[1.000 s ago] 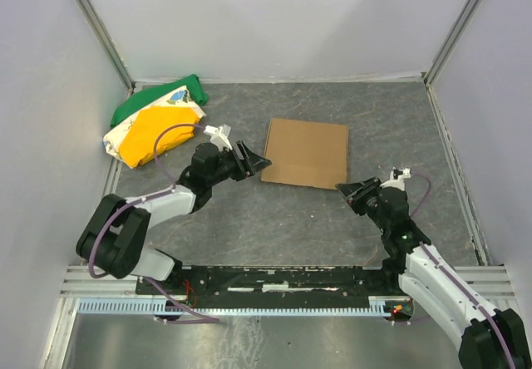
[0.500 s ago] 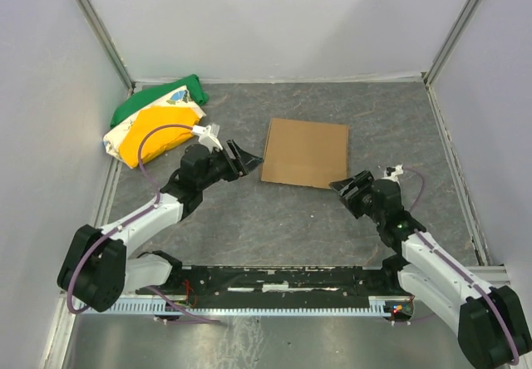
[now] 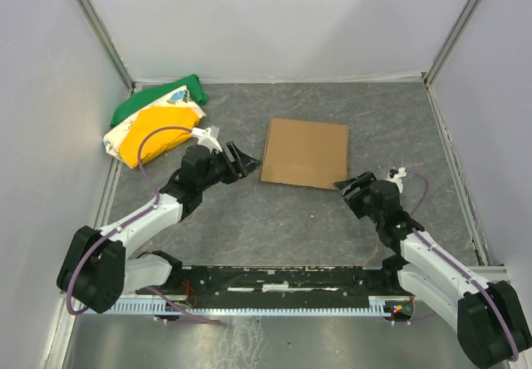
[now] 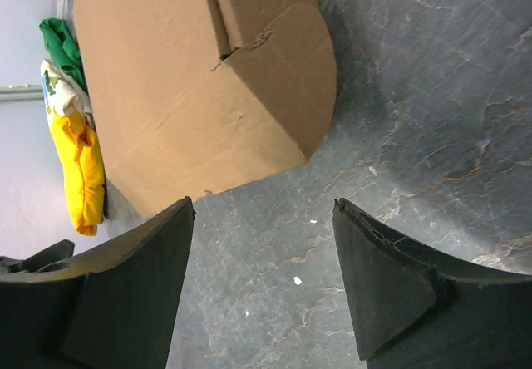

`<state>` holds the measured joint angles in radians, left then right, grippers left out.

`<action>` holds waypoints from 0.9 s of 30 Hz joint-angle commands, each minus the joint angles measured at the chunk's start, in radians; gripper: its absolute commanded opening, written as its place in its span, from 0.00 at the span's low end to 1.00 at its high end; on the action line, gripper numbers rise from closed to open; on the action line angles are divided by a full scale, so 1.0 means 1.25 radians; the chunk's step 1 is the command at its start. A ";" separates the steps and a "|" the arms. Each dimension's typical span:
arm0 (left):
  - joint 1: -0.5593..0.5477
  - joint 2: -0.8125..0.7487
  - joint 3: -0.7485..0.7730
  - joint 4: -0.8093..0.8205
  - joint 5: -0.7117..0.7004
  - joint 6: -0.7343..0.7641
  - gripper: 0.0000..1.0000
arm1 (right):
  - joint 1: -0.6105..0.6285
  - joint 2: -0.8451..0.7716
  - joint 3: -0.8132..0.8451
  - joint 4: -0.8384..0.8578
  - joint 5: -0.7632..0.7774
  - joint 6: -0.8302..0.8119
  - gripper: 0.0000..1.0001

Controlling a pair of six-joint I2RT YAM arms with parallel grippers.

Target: Fold the paper box

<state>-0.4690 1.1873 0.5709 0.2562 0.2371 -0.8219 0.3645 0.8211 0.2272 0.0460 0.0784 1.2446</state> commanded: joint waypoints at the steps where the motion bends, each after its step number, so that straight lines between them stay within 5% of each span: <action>1: -0.004 -0.008 0.020 0.008 -0.001 0.052 0.75 | 0.002 0.027 -0.029 0.093 0.050 0.005 0.76; 18: -0.004 0.021 0.027 0.018 0.010 0.046 0.74 | 0.002 0.259 -0.040 0.443 0.028 0.058 0.64; 27: -0.005 0.036 0.039 0.022 0.030 0.048 0.75 | 0.002 0.204 -0.065 0.433 0.030 0.081 0.04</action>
<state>-0.4690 1.2304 0.5716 0.2550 0.2451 -0.8215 0.3649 1.1435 0.1650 0.5388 0.1116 1.3300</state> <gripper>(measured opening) 0.746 0.133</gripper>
